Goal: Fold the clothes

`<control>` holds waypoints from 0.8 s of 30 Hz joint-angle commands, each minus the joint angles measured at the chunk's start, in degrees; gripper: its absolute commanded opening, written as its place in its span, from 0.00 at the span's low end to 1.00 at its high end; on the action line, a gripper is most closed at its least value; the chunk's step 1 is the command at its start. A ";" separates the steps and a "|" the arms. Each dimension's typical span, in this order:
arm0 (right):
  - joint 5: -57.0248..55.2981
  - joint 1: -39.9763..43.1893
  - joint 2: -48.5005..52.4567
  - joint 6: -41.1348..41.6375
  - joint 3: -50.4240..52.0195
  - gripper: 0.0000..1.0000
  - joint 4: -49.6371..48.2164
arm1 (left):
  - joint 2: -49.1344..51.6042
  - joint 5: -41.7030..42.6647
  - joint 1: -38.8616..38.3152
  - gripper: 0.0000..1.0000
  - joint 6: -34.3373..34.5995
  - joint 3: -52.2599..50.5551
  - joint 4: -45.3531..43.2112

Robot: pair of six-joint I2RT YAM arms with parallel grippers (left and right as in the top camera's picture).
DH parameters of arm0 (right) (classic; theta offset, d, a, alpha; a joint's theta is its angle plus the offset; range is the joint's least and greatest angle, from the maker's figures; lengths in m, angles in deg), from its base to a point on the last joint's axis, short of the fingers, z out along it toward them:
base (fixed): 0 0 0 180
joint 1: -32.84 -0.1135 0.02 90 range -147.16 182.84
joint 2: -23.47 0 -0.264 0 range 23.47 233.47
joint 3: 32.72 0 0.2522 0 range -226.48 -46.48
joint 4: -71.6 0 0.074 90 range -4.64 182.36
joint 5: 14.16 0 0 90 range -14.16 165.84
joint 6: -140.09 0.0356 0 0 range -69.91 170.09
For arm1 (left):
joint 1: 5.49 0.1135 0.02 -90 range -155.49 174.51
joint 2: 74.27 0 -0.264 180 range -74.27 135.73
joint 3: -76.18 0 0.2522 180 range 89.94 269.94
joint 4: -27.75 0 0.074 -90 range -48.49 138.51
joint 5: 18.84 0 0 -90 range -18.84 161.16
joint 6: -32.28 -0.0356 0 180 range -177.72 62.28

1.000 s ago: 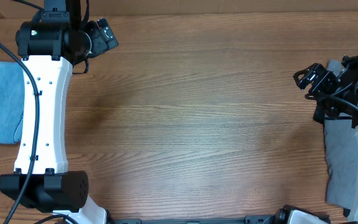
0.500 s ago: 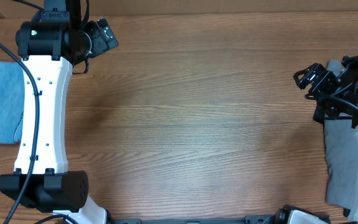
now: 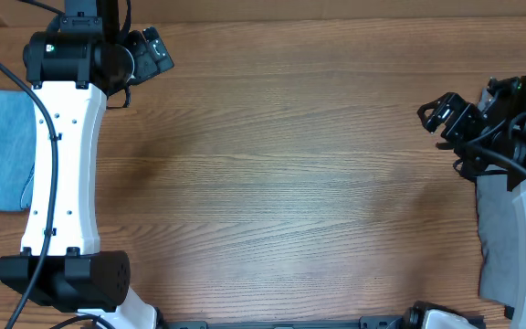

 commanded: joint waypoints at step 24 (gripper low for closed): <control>-21.75 -33.20 -58.27 -1.05 29.66 1.00 -20.83 | 0.48 -0.92 0.00 1.00 0.15 -0.20 -0.26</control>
